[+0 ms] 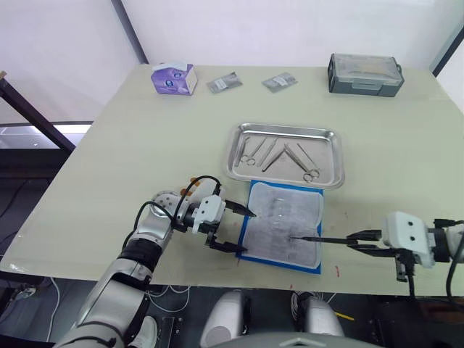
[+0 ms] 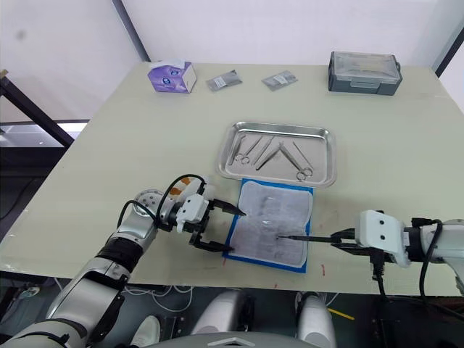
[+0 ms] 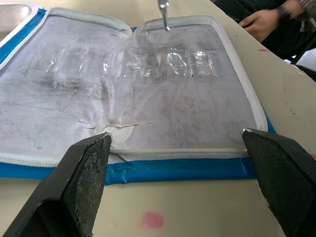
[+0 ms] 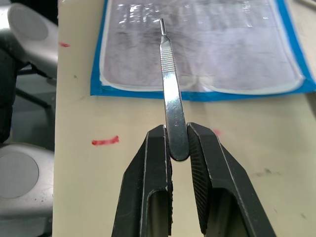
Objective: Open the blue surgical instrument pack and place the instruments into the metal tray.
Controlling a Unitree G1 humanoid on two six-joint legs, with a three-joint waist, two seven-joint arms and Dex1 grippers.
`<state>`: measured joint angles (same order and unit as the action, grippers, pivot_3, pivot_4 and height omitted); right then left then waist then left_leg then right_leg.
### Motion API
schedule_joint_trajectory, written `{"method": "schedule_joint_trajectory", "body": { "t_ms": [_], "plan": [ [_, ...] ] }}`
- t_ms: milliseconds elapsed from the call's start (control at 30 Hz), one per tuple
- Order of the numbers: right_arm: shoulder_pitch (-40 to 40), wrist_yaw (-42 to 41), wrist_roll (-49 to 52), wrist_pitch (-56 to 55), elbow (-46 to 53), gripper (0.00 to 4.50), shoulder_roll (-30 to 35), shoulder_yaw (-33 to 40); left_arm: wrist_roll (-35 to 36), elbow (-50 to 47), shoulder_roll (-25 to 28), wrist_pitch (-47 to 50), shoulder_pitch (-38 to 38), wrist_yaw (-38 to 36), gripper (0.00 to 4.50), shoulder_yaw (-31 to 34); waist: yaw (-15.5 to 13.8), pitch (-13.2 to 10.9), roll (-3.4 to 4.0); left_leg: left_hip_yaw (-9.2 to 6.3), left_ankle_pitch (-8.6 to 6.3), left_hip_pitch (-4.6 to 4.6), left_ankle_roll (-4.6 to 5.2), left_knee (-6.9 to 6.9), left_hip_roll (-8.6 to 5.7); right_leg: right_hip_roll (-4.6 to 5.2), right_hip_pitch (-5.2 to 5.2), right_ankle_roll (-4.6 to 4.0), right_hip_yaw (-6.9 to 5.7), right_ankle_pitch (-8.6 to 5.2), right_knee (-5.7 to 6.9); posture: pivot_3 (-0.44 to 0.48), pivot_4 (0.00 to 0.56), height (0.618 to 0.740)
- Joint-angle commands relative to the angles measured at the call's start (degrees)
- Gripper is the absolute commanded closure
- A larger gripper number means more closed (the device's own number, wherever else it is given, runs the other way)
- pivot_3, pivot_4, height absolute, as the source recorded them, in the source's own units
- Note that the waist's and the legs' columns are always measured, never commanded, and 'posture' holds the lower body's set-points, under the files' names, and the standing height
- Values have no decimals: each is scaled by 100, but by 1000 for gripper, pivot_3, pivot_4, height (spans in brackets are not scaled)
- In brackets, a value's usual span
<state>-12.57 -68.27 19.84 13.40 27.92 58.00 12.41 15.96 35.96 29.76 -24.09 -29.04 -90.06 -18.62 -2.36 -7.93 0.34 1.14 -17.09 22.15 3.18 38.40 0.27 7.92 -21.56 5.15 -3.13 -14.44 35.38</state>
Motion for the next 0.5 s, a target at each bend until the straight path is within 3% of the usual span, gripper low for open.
{"method": "schedule_joint_trajectory", "body": {
  "t_ms": [33, 500],
  "plan": [
    [-99, -189, 231, -75, -111, 4471, 76, 450, -716, 571, 124, 37, 241, 75, 0, -245, 1, 0, 0, 0, 0, -1, 0, 0, 0, 0, 0, -1, 0, 0, 0, 0, 150, 731],
    [813, 1104, 781, 1398, -346, 4471, -668, 307, -725, 591, 97, 30, 210, 102, 0, -248, 0, 2, 5, -6, 6, 0, -8, 0, 3, -4, 0, -13, -2, 8, 0, 0, 150, 731]
  ]
}}
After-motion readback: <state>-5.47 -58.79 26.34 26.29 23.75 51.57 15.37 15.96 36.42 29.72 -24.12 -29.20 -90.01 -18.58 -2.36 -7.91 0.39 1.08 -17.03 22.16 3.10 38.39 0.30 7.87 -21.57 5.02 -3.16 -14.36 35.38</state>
